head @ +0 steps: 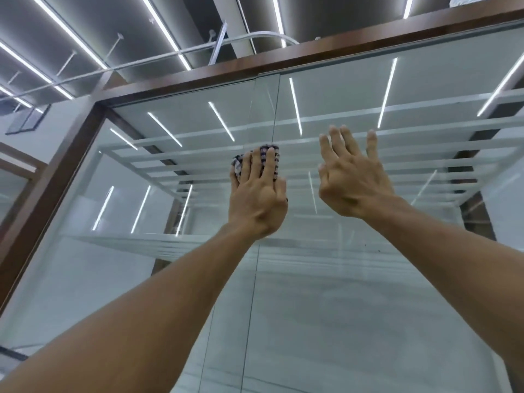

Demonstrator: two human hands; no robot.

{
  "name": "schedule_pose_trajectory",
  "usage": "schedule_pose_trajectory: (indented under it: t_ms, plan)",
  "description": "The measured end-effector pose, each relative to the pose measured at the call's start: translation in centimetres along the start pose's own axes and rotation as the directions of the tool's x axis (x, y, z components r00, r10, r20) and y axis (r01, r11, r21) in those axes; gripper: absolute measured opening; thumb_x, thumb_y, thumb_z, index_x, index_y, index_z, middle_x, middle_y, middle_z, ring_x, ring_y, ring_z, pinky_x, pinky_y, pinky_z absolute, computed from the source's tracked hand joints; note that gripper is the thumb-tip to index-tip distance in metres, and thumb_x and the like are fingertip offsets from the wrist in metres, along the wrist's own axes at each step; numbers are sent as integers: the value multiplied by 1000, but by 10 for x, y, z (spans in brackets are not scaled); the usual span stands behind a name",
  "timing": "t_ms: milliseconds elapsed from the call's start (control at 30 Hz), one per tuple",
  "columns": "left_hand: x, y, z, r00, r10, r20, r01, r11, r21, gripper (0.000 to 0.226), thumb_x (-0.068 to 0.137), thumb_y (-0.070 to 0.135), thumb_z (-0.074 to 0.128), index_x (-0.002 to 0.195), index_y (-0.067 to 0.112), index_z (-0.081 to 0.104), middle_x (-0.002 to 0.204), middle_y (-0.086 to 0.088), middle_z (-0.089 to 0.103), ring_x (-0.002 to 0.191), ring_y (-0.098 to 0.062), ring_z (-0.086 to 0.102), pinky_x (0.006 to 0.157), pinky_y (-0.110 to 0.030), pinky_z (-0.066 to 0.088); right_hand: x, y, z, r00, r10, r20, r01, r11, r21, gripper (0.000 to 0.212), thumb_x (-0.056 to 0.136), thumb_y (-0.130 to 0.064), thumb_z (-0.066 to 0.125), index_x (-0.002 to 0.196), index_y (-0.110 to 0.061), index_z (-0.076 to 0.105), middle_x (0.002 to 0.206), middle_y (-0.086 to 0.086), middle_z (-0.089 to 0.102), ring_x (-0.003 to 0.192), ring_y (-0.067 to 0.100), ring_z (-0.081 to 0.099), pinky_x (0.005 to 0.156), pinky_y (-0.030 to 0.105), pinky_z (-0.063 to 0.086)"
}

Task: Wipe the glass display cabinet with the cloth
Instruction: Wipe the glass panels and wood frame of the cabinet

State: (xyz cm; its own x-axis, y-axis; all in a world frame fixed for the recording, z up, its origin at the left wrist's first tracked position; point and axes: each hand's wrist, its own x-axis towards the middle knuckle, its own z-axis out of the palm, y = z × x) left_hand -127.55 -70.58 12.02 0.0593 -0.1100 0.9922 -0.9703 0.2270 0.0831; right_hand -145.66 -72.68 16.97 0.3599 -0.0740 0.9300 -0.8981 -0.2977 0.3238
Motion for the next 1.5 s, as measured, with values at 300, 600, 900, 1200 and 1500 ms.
schedule_pose_trajectory:
  t_ms: [300,600,900,1200,1500]
  plan:
    - [18,87,22,994,95,62,-95,995,2,60,110,39,18,163,26,-6,171,1,-16,156,-14,-22,126,-41,-18,-23,35,-11,999,39,4,-39,999,30,63,107,-41,15,163,-17,0,171,6,-9,158,22,-12,126,51,-12]
    - [33,214,61,975,204,84,-203,979,-16,62,109,37,19,164,23,-5,172,-3,-14,157,-20,-19,126,-46,-16,-84,174,-43,964,263,-42,-264,964,-17,59,108,-36,19,163,-22,4,172,8,-4,158,22,-7,128,49,-6]
    - [40,330,99,941,320,109,-321,947,-9,62,109,37,17,164,22,-4,172,-5,-13,158,-24,-17,127,-49,-14,-138,285,-83,958,288,7,-272,912,-308,69,102,-46,9,163,-13,6,171,13,1,158,27,-5,126,57,-5]
    - [46,412,126,862,478,166,-482,876,-17,61,109,37,16,165,20,-1,173,-4,-8,159,-22,-14,127,-48,-11,-162,316,-82,908,384,-170,-365,922,132,76,91,-32,14,162,-4,9,171,12,6,159,20,1,129,34,1]
    - [-24,385,124,738,646,195,-656,755,-20,65,108,42,18,164,19,-7,172,-6,-11,157,-21,-18,127,-48,-15,-190,314,-79,943,311,-118,-313,950,2,70,97,-28,17,161,-4,6,171,12,1,158,21,-5,128,33,-6]
